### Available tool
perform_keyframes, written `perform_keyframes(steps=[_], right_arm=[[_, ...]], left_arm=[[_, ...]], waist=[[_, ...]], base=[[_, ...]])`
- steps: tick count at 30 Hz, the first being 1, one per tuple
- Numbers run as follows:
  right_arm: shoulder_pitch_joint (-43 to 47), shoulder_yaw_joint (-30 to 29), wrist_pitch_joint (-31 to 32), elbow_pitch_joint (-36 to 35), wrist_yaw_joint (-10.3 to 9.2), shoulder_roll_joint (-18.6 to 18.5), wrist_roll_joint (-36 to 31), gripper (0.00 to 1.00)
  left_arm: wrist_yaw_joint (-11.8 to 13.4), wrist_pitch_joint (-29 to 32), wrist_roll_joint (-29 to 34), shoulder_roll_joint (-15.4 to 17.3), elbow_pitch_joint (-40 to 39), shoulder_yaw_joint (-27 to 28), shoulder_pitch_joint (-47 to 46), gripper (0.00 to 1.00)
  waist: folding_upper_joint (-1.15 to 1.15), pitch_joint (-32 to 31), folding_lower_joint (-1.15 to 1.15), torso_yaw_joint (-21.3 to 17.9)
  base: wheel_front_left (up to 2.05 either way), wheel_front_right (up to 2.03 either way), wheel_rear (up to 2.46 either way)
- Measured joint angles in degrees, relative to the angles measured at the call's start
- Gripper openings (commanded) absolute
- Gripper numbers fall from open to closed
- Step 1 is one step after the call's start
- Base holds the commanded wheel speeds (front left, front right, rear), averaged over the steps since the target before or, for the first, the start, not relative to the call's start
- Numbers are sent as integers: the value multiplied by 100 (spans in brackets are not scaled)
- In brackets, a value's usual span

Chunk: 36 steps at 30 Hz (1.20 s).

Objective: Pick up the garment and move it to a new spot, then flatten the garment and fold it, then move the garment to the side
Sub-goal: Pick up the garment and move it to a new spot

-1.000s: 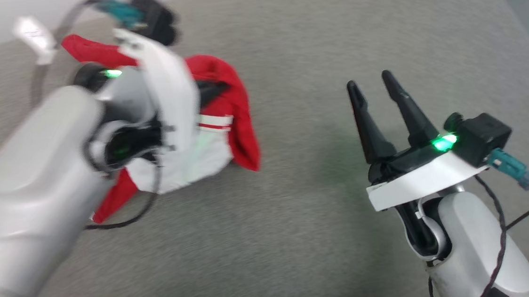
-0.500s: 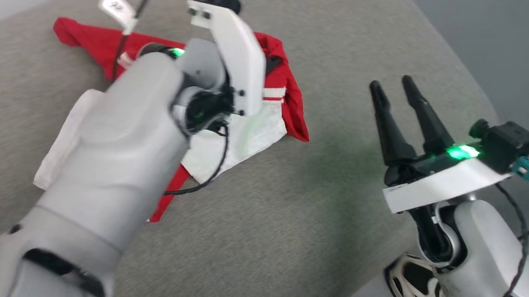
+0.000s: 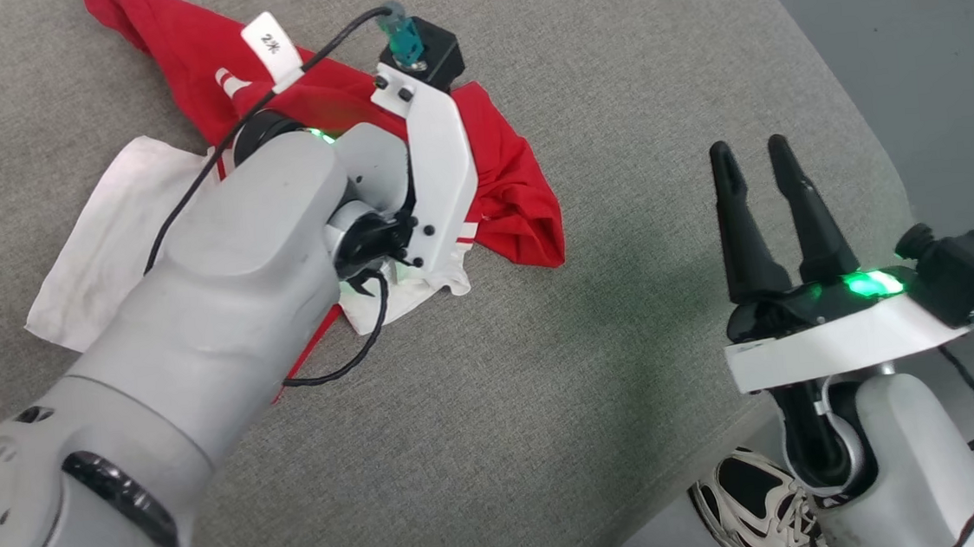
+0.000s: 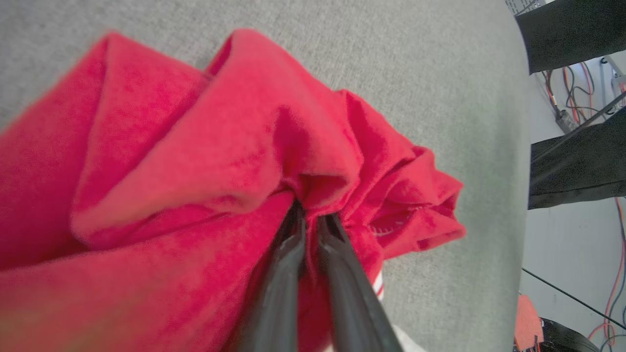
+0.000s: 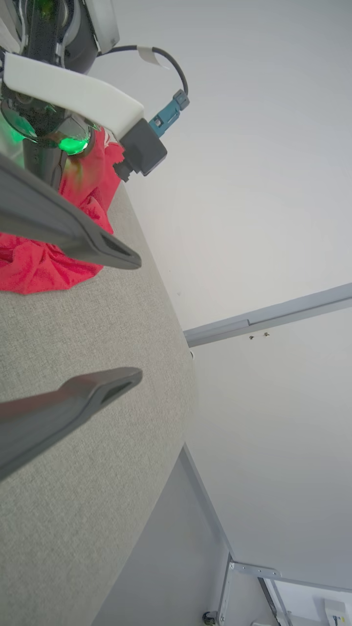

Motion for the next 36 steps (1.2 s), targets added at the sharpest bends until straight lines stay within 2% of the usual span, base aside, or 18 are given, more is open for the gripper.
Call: perform_keyframes(steps=[3, 4, 5, 6, 10, 13, 18, 19, 22, 24, 26, 35, 36], right_arm=[[-34, 119, 0, 44, 0, -1, -4, 100], [-65, 174, 0, 69, 0, 0, -19, 100], [-118, 227, 0, 93, 0, 2, -32, 100], [-179, 285, 0, 114, 0, 0, -47, 100], [-277, 346, 0, 244, 0, 7, -223, 100], [-308, 324, 0, 343, 0, 2, -471, 100], [-351, 257, 0, 527, 0, 9, -985, 100], [-351, 197, 0, 615, 0, 8, -1156, 100], [-347, 151, 0, 699, 0, 5, -1292, 100], [-335, 79, 0, 810, 0, -21, -1497, 100], [-277, 16, 0, 871, 0, -132, -1552, 100], [188, -135, 59, 1065, 0, -706, -1617, 100], [317, -189, 116, 1055, 0, -805, -1617, 100]], left_arm=[[-1, -46, -116, 157, -165, -126, -5, 36], [-2, -70, -190, 216, -223, -143, -4, 80], [-1, -94, -280, 282, -260, -142, -4, 96], [-1, -101, -352, 359, -315, -138, -4, 100], [2, -378, -677, 557, -702, -54, -52, 100], [2, -702, -926, 594, -1040, 89, -168, 100], [2, -1385, -1131, 866, -1466, 236, -103, 100], [2, -1726, -1201, 1013, -1543, 260, 55, 100], [2, -2026, -1229, 1178, -1577, 266, 316, 100], [2, -2501, -1326, 1438, -1588, 272, 835, 100], [2, -2877, -1395, 1562, -1588, 285, 1205, 100], [2, -4376, -1634, 1827, -1321, 334, 2698, 100], [2, -4598, -1604, 1829, -1224, 343, 2942, 100]], waist=[[0, -11, 0, 3], [0, -27, 0, 4], [0, -48, 0, 6], [0, -72, 0, 10], [0, -205, 0, 127], [0, -297, 0, 375], [0, -520, 0, 866], [0, -622, 0, 1078], [0, -727, 0, 1296], [0, -887, 0, 1627], [0, -997, 0, 1854], [0, -1504, 0, 2896], [0, -1618, 0, 3113]], base=[[0, 0, 0], [0, 0, 0], [0, 0, 0], [0, 0, 0], [0, 0, 0], [0, 0, 0], [0, 0, 0], [0, 0, 0], [0, 0, 0], [0, 0, 0], [0, 0, 0], [0, 0, 0], [0, 0, 0]])
